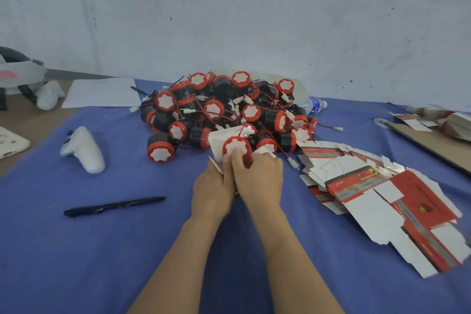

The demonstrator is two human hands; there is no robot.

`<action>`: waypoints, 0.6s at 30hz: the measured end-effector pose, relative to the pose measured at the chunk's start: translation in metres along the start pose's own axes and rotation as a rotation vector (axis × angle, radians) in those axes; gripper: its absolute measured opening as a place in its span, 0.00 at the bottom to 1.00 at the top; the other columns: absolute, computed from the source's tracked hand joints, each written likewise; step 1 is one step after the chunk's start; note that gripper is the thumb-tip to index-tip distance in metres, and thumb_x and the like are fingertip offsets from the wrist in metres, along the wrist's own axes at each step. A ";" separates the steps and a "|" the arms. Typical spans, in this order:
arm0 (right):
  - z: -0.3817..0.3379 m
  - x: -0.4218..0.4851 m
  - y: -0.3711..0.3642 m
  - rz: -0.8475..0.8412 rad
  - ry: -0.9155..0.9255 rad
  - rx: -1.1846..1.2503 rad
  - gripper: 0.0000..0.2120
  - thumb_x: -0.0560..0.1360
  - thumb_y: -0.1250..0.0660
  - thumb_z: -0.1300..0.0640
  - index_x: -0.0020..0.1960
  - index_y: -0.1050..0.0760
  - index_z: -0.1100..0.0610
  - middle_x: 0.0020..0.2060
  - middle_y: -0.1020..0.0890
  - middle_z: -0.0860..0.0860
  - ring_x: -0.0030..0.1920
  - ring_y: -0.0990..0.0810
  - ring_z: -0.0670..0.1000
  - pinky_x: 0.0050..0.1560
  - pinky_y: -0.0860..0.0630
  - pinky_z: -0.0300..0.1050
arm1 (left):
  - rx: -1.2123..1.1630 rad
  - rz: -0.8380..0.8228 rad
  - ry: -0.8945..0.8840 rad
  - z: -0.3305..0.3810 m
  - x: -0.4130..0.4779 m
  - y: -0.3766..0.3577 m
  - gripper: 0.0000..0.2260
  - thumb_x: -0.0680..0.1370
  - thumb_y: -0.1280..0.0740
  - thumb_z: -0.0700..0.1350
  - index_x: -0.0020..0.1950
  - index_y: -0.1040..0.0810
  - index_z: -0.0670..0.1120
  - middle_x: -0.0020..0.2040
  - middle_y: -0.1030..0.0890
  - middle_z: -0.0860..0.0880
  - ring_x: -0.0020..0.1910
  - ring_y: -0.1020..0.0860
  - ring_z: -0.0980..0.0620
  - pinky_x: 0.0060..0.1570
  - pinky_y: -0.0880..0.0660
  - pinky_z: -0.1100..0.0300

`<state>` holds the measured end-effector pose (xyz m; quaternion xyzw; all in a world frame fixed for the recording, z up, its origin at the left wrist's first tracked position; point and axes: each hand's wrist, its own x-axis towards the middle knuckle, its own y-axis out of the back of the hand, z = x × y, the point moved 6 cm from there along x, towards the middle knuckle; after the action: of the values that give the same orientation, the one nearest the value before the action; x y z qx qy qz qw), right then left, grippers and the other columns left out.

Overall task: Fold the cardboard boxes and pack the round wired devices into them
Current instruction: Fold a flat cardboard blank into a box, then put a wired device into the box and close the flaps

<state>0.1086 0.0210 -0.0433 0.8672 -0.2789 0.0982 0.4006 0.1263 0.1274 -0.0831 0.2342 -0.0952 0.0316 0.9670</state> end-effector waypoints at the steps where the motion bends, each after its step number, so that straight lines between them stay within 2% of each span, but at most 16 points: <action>1: 0.002 0.001 0.001 0.004 -0.005 0.000 0.22 0.77 0.42 0.42 0.31 0.28 0.54 0.39 0.24 0.51 0.50 0.32 0.50 0.44 0.33 0.45 | 0.008 -0.008 -0.001 -0.001 0.001 -0.001 0.31 0.74 0.58 0.70 0.49 0.27 0.48 0.40 0.19 0.47 0.42 0.21 0.46 0.46 0.24 0.46; 4: 0.007 0.002 0.005 -0.003 -0.022 0.047 0.17 0.75 0.38 0.41 0.36 0.30 0.53 0.39 0.24 0.49 0.48 0.26 0.51 0.44 0.28 0.46 | 0.008 -0.009 -0.003 -0.003 0.006 -0.003 0.21 0.82 0.52 0.60 0.48 0.27 0.49 0.41 0.20 0.49 0.43 0.22 0.48 0.48 0.25 0.47; 6: 0.009 0.002 0.007 -0.008 -0.039 0.154 0.16 0.75 0.37 0.39 0.49 0.30 0.52 0.42 0.21 0.48 0.46 0.23 0.51 0.44 0.26 0.47 | 0.011 -0.003 -0.001 -0.005 0.008 -0.005 0.20 0.82 0.53 0.59 0.46 0.28 0.49 0.40 0.21 0.50 0.43 0.22 0.48 0.47 0.26 0.48; 8: 0.008 0.001 0.008 -0.016 -0.023 0.174 0.21 0.76 0.39 0.40 0.63 0.32 0.51 0.48 0.19 0.49 0.51 0.23 0.52 0.52 0.27 0.49 | 0.001 0.004 -0.001 -0.007 0.007 -0.006 0.20 0.81 0.54 0.60 0.46 0.28 0.49 0.40 0.22 0.51 0.45 0.22 0.47 0.48 0.26 0.49; 9: 0.007 0.002 0.009 -0.006 -0.001 0.112 0.21 0.77 0.40 0.40 0.64 0.30 0.51 0.50 0.19 0.49 0.54 0.25 0.52 0.56 0.28 0.50 | -0.015 0.005 0.005 -0.008 0.007 -0.006 0.21 0.81 0.53 0.60 0.48 0.27 0.49 0.42 0.22 0.52 0.47 0.22 0.47 0.49 0.26 0.49; 11: 0.006 0.003 0.013 0.035 0.018 -0.026 0.17 0.77 0.41 0.42 0.54 0.24 0.53 0.51 0.20 0.50 0.57 0.28 0.52 0.58 0.33 0.49 | -0.050 0.009 0.021 -0.011 0.007 -0.006 0.21 0.81 0.53 0.61 0.56 0.26 0.50 0.50 0.20 0.50 0.52 0.23 0.46 0.55 0.27 0.49; 13: 0.008 0.004 0.015 0.041 0.006 -0.034 0.12 0.77 0.40 0.45 0.44 0.25 0.53 0.47 0.21 0.49 0.55 0.27 0.52 0.58 0.34 0.49 | -0.055 0.015 0.021 -0.012 0.009 -0.006 0.22 0.82 0.53 0.60 0.63 0.27 0.50 0.57 0.21 0.48 0.56 0.24 0.46 0.56 0.28 0.51; 14: 0.009 0.004 0.014 0.031 0.001 -0.005 0.10 0.77 0.39 0.46 0.43 0.28 0.52 0.43 0.22 0.48 0.52 0.26 0.52 0.59 0.34 0.49 | -0.046 0.011 0.014 -0.011 0.009 -0.007 0.22 0.82 0.53 0.60 0.64 0.28 0.50 0.58 0.21 0.47 0.56 0.24 0.46 0.56 0.28 0.52; 16: 0.011 0.004 0.013 0.020 0.013 0.073 0.08 0.77 0.38 0.47 0.48 0.32 0.51 0.37 0.25 0.44 0.47 0.25 0.50 0.60 0.39 0.47 | -0.039 0.002 0.007 -0.011 0.009 -0.007 0.22 0.82 0.53 0.60 0.65 0.29 0.49 0.59 0.22 0.47 0.57 0.24 0.46 0.57 0.28 0.51; 18: 0.009 0.003 0.009 -0.023 0.052 0.058 0.13 0.78 0.40 0.46 0.62 0.32 0.47 0.37 0.27 0.41 0.49 0.27 0.49 0.58 0.45 0.44 | -0.073 0.007 0.037 -0.012 0.009 -0.006 0.22 0.82 0.52 0.60 0.65 0.29 0.49 0.59 0.22 0.47 0.58 0.25 0.45 0.59 0.28 0.49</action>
<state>0.1058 0.0079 -0.0422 0.8788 -0.2556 0.1245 0.3833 0.1376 0.1275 -0.0945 0.1977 -0.0792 0.0357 0.9764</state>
